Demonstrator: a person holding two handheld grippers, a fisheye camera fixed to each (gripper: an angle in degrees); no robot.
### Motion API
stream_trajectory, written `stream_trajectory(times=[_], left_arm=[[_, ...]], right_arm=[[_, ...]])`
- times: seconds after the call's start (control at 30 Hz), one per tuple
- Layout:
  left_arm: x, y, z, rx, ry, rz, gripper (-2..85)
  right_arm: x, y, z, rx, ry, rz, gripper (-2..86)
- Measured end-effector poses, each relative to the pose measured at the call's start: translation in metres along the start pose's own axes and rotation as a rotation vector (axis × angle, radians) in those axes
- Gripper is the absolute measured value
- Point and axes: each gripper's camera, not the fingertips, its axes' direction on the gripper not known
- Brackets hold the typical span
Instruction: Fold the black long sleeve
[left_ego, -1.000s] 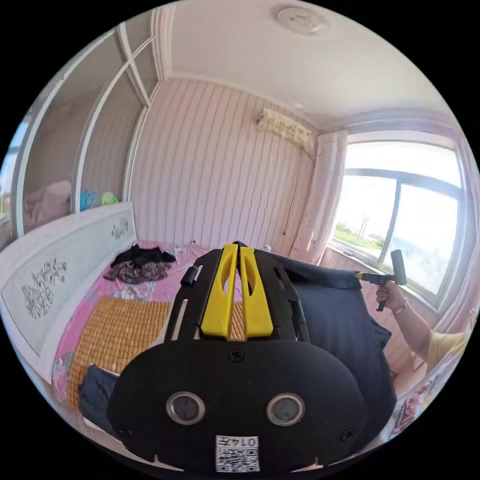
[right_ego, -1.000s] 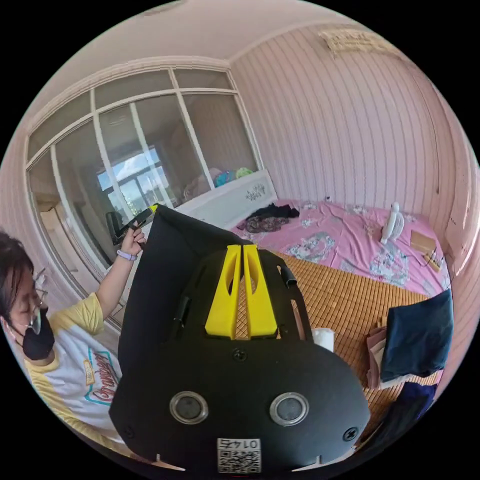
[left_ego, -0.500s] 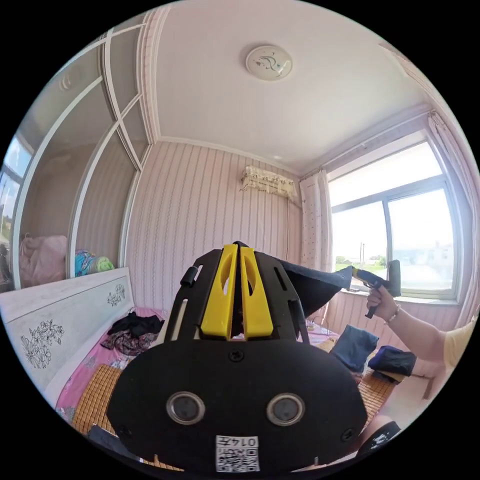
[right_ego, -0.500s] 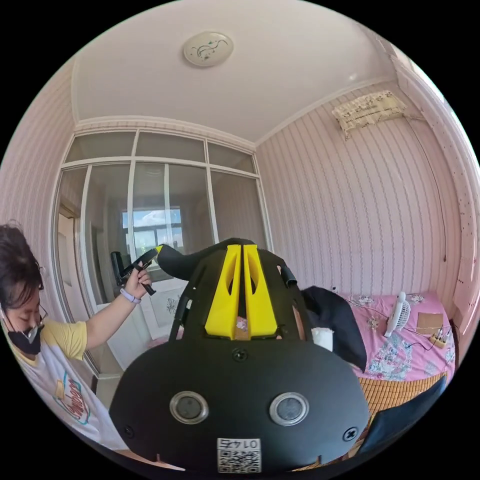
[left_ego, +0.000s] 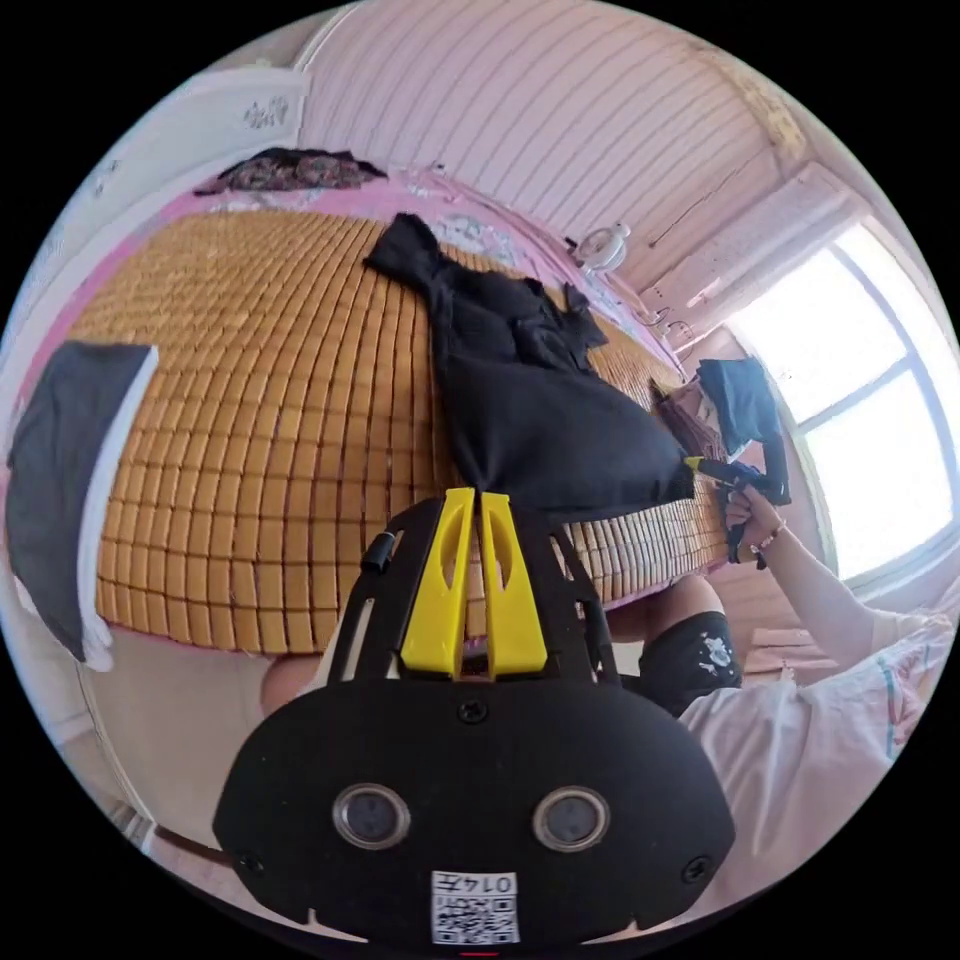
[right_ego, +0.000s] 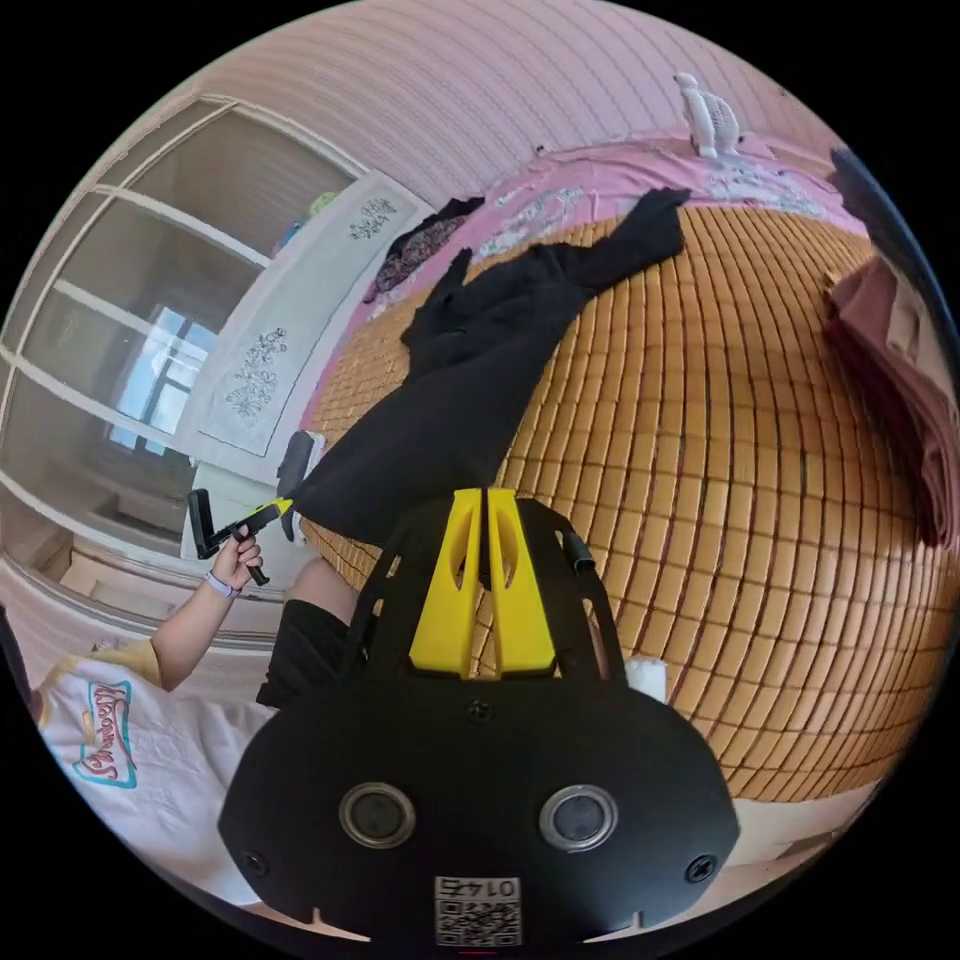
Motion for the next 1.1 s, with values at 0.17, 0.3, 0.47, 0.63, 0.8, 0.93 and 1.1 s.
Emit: stream_trajectory(times=[0.17,0.3,0.47,0.63,0.8,0.93,1.1], left_arm=[[-0.026,-0.005,0.038,-0.184,0.109,-0.097,1.3],[-0.028,-0.029,0.035,-0.149,0.043,-0.089,3.4],[-0.010,-0.082,0.068,-0.159,-0.020,-0.080,6.0],[0.018,-0.117,0.111,-0.269,-0.210,0.032,3.5],[0.036,-0.144,0.121,-0.337,-0.312,0.157,-0.5],[0.028,-0.156,0.109,-0.291,-0.256,0.105,-0.9],[0.026,-0.155,0.097,-0.288,-0.248,0.086,-0.9]], right_arm=[[0.021,0.016,0.008,-0.056,0.089,0.086,3.0],[0.009,0.007,0.007,-0.042,0.177,0.030,7.0],[-0.006,-0.030,0.025,-0.083,0.270,0.003,10.7],[-0.006,-0.064,0.028,-0.165,0.413,-0.021,1.4],[0.006,-0.074,-0.017,-0.081,0.324,-0.018,-0.1],[0.016,-0.069,-0.045,-0.039,0.184,0.014,0.0],[-0.001,-0.056,-0.047,-0.107,0.183,-0.072,0.3]])
